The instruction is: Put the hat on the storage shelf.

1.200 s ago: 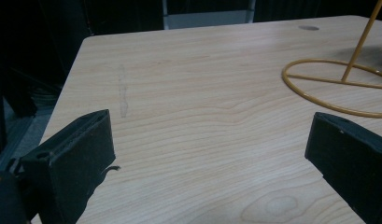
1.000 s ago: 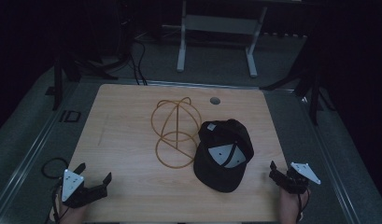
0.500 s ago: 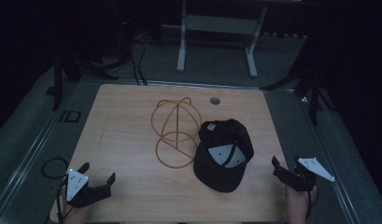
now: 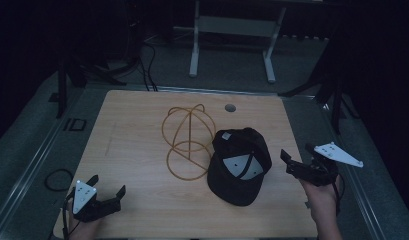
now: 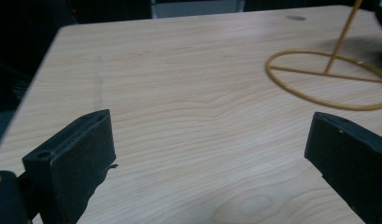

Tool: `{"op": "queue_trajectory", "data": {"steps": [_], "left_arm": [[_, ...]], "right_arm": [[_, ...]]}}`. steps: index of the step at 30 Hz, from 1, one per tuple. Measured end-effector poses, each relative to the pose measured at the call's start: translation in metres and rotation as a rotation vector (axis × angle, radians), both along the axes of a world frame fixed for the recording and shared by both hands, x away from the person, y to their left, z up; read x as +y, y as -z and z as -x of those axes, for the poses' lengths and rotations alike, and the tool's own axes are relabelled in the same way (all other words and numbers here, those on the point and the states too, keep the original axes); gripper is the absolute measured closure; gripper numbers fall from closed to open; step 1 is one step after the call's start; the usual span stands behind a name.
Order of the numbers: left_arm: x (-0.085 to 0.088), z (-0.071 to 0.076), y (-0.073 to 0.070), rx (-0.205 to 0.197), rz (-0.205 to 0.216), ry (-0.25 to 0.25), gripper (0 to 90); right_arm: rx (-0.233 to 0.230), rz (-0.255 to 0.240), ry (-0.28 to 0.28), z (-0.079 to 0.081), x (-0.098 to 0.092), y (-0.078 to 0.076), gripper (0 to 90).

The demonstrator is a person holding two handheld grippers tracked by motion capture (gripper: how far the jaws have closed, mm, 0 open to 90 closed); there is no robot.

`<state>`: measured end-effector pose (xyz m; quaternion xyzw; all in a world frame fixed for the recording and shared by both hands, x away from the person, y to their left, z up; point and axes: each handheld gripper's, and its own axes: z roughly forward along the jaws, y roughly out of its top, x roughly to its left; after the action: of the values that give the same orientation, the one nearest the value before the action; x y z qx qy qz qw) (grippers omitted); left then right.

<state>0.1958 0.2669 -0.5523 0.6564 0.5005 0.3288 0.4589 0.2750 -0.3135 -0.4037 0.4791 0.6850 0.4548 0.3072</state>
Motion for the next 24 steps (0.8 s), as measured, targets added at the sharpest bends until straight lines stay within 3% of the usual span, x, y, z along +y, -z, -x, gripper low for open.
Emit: {"op": "queue_trajectory", "data": {"steps": [3, 4, 5, 8, 14, 19, 24], "left_arm": [[-0.003, -0.001, -0.001, 0.045, 0.026, 0.038, 2.2], [-0.005, -0.002, -0.002, 0.083, 0.024, 0.056, 2.2], [-0.007, -0.003, -0.002, 0.100, -0.001, 0.040, 2.2], [-0.010, -0.003, -0.002, 0.127, 0.035, 0.063, 2.2], [-0.019, -0.001, -0.004, 0.101, -0.008, 0.091, 2.2], [-0.024, 0.000, -0.005, 0.099, -0.028, 0.117, 2.2], [-0.028, 0.001, -0.006, 0.098, -0.043, 0.130, 2.1]], "right_arm": [[0.011, 0.012, -0.018, -0.004, 0.006, -0.004, 11.8], [0.016, 0.027, -0.029, -0.006, 0.009, -0.006, 11.8], [0.011, 0.045, -0.035, -0.009, 0.014, -0.008, 13.4], [0.036, 0.057, -0.063, -0.017, 0.023, -0.010, 14.7], [0.083, 0.101, -0.072, -0.035, 0.040, -0.008, 24.0], [0.139, 0.109, -0.073, -0.048, 0.055, 0.004, 32.1], [0.200, 0.199, -0.064, -0.059, 0.068, 0.025, 39.3]]}}
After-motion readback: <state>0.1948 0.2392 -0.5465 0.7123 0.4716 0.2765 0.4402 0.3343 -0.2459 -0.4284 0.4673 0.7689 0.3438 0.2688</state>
